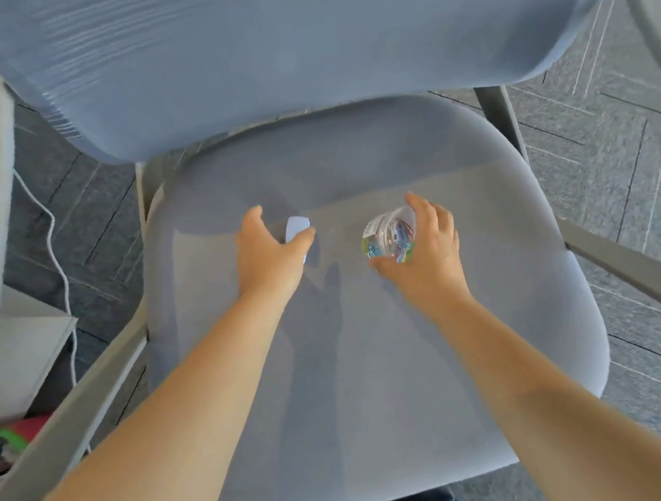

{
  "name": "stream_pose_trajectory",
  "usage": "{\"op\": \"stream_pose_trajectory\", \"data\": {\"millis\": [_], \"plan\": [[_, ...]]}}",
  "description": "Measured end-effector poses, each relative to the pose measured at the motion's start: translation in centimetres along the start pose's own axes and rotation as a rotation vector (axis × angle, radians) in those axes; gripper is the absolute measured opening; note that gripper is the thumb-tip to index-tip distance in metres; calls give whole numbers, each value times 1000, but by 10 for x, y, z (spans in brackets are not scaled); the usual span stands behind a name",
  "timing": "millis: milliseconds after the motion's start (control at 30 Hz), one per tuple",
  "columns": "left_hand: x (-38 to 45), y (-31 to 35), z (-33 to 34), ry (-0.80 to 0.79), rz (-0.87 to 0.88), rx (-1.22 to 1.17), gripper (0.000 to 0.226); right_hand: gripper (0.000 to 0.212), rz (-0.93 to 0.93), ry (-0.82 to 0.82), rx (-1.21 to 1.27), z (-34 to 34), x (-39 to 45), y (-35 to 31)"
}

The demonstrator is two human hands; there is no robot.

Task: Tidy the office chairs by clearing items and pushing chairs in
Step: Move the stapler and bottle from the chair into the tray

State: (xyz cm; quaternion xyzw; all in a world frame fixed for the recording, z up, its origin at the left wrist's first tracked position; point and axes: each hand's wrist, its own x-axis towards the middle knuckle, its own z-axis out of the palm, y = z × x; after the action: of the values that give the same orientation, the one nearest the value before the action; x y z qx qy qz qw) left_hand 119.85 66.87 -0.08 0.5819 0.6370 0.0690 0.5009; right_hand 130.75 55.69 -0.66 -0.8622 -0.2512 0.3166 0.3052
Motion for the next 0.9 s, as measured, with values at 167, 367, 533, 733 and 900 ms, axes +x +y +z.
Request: {"op": "stream_pose_trajectory", "data": {"millis": [167, 367, 533, 733, 900], "plan": [[24, -4, 18, -47, -50, 233, 52, 83, 51, -2, 97, 8, 5, 1], [27, -3, 7, -35, -3, 313, 27, 83, 95, -10, 170, 4, -2, -4], [-12, 19, -20, -3, 31, 48, 16, 81, 42, -18, 187, -12, -21, -32], [-87, 52, -85, 146, 147, -137, 29, 84, -131, -110, 195, -52, -59, -105], [-161, 62, -150, 331, 186, -210, 18, 84, -322, -215, 197, -77, -110, -169]]}}
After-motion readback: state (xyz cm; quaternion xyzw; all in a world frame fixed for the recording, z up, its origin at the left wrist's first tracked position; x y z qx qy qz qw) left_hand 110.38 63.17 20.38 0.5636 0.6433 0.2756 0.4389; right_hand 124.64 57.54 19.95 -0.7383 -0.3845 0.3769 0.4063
